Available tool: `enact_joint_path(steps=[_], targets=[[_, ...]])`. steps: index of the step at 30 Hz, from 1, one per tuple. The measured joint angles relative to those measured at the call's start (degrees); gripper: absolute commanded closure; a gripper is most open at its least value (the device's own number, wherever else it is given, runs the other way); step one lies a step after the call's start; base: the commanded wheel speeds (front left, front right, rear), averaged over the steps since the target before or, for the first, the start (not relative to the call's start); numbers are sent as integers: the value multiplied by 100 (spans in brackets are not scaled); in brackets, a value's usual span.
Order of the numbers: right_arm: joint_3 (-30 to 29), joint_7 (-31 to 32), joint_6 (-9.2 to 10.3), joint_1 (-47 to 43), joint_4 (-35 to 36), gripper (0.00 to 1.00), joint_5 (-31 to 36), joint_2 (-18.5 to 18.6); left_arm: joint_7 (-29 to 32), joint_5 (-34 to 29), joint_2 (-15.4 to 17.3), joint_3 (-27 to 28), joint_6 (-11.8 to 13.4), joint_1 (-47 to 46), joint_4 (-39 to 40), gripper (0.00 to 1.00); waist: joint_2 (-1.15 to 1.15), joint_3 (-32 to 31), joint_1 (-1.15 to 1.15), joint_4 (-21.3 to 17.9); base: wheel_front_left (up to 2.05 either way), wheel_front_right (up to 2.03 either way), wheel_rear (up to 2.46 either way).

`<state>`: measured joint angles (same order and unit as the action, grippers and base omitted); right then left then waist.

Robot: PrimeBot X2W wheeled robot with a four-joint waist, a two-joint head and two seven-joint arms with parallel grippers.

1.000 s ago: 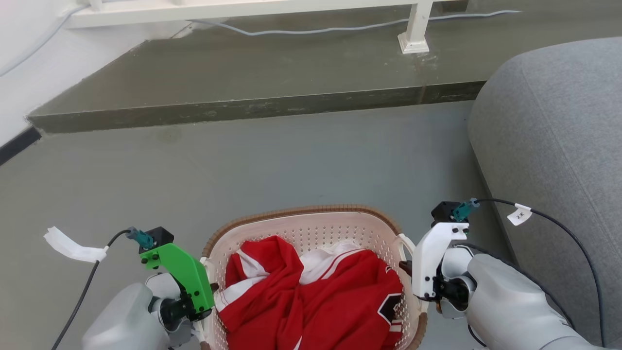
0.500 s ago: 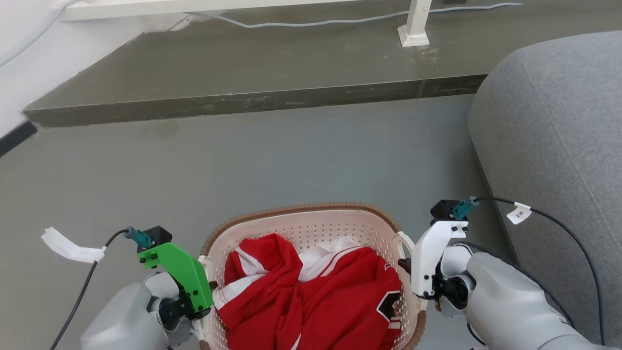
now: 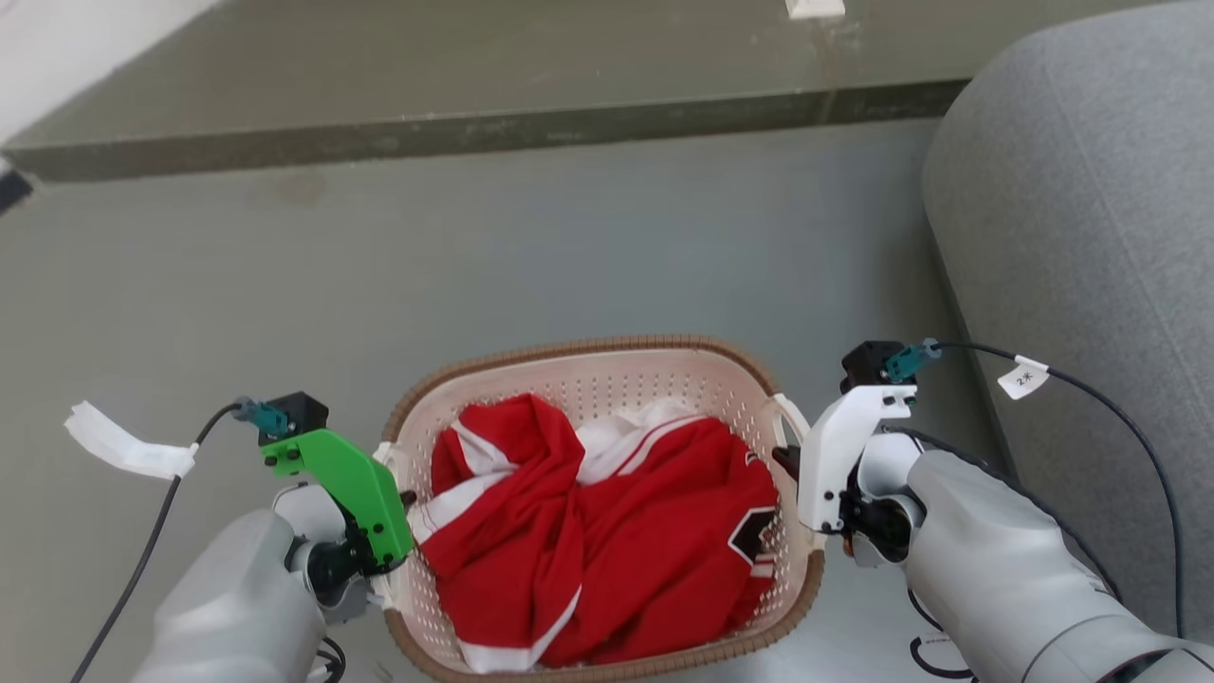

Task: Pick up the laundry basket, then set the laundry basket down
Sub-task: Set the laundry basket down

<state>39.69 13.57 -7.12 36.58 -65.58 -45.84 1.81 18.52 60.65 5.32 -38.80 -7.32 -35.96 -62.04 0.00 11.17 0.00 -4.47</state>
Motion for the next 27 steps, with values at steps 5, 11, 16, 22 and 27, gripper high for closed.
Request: enact_joint_path(steps=[5, 11, 16, 22, 27], targets=[[16, -202, 0, 115, 0, 100, 59, -1, -205, -113, -1, -8, -9, -139, -24, 100, 0, 323, 0, 2, 0, 0, 0], [60, -513, 15, 347, -1, 100, 168, 11, -513, -202, -15, -18, 35, -404, -55, 100, 0, 842, 0, 6, 0, 0, 0], [92, -758, 52, 532, 1, 100, 275, 34, -778, -269, -33, -18, 54, -589, -57, 100, 0, 1236, 0, 15, 0, 0, 0], [108, -992, 68, 736, 5, 100, 355, 46, -1076, -456, -35, -21, 56, -806, -53, 100, 0, 1639, 0, 24, 0, 0, 0], [104, -1188, 127, 978, 15, 100, 380, 49, -1348, -516, -27, -23, 58, -1044, -52, 100, 0, 2046, 1, 32, 0, 0, 0]])
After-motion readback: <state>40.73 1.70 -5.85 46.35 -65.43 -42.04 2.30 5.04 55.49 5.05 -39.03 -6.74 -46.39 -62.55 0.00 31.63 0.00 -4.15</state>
